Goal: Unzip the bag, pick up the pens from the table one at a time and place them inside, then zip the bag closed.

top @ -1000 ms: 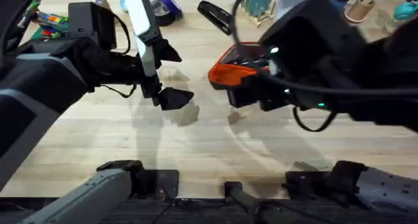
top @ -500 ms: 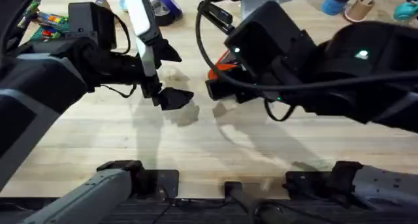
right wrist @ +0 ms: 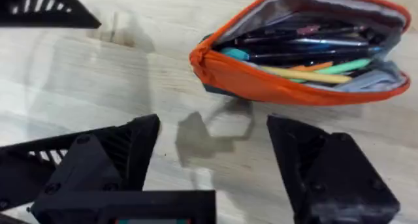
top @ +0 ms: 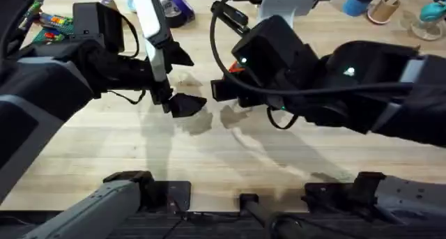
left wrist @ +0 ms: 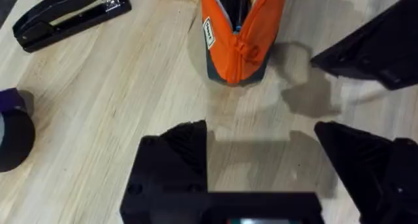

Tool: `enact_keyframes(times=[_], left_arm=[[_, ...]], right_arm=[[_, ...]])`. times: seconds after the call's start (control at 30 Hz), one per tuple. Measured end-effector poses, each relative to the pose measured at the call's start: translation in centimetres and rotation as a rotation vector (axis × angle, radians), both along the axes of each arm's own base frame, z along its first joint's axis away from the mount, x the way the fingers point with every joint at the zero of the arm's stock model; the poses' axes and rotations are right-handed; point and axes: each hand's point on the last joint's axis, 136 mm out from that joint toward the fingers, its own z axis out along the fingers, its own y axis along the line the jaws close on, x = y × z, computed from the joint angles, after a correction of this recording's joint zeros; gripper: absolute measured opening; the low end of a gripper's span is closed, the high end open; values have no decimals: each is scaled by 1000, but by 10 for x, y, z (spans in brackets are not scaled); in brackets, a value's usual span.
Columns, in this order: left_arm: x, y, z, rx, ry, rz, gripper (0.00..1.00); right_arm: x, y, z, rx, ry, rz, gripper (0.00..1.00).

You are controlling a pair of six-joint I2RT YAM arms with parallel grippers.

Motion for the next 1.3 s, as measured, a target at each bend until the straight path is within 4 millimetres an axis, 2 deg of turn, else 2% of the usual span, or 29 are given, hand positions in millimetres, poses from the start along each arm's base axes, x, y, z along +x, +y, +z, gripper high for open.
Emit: enact_keyframes(times=[0.2, 0.73, 1.3], left_arm=[[0, 0, 0, 0, 0, 0, 993], [0, 0, 0, 0, 0, 0, 992], [0, 0, 0, 0, 0, 0, 993]], right_arm=[[4, 7, -23, 14, 51, -70, 995], [25, 34, -46, 79, 33, -100, 996], [39, 46, -53, 102, -11, -115, 996]])
